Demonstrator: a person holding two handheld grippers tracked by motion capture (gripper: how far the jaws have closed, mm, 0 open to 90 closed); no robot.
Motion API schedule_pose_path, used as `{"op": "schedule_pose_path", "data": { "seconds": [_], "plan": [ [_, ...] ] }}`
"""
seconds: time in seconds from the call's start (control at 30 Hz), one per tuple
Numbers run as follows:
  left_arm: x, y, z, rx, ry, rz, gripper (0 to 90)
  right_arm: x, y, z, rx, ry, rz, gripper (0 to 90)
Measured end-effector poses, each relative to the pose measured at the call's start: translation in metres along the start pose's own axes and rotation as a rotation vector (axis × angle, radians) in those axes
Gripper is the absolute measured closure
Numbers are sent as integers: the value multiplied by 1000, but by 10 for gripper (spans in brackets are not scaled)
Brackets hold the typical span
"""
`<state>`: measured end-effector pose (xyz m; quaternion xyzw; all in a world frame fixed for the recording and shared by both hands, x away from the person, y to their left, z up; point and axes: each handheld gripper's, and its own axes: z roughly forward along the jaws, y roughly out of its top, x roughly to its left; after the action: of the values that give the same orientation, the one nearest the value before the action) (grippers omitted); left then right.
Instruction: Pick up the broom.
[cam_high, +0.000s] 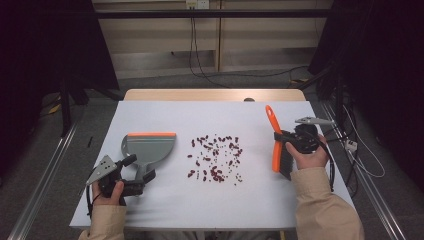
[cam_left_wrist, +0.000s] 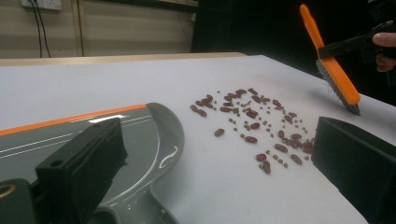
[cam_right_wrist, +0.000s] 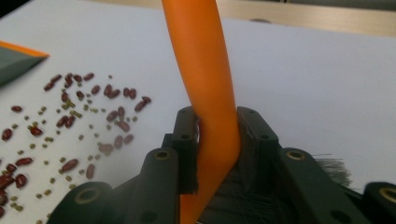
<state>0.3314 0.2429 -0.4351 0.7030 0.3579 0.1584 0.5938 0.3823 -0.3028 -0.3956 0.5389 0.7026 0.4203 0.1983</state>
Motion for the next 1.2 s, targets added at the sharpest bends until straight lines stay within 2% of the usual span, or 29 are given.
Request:
{"op": "schedule_pose_path", "data": {
  "seconds": [0.03,0.07,0.1,0.2,0.23,0.3,0.37,0.43,0.6,0.7,0.8,0.97,1.2],
  "plan": [
    [0,0,0,-2,-1,3,26,0,0,0,0,0,0,710],
    [0,1,0,-2,-1,3,26,2,0,-4,-36,4,-6,711],
    [0,1,0,-2,2,5,26,2,0,-4,-36,4,-6,711],
    [-1,2,1,-1,1,6,26,4,0,-10,-91,15,4,712],
    [-2,2,2,-6,-1,5,26,4,0,-10,-91,15,4,712],
    [-3,4,3,-12,-2,6,26,5,0,-15,-136,28,10,713],
    [-4,5,4,-12,-4,12,26,5,0,-16,-149,28,7,713],
    [-5,8,5,-10,-2,14,26,6,2,-21,-185,53,18,713],
    [-12,17,10,-24,-8,42,25,10,6,-25,-214,64,16,713],
    [-21,26,15,-22,-36,67,24,15,11,-26,-224,72,8,713],
    [-31,33,25,-26,-67,54,19,23,19,-24,-226,90,0,713],
    [-47,43,45,-32,-106,61,19,36,27,-20,-236,105,-21,712],
    [-63,51,72,-19,-134,56,21,61,39,-13,-256,157,-46,712]
  ]
}}
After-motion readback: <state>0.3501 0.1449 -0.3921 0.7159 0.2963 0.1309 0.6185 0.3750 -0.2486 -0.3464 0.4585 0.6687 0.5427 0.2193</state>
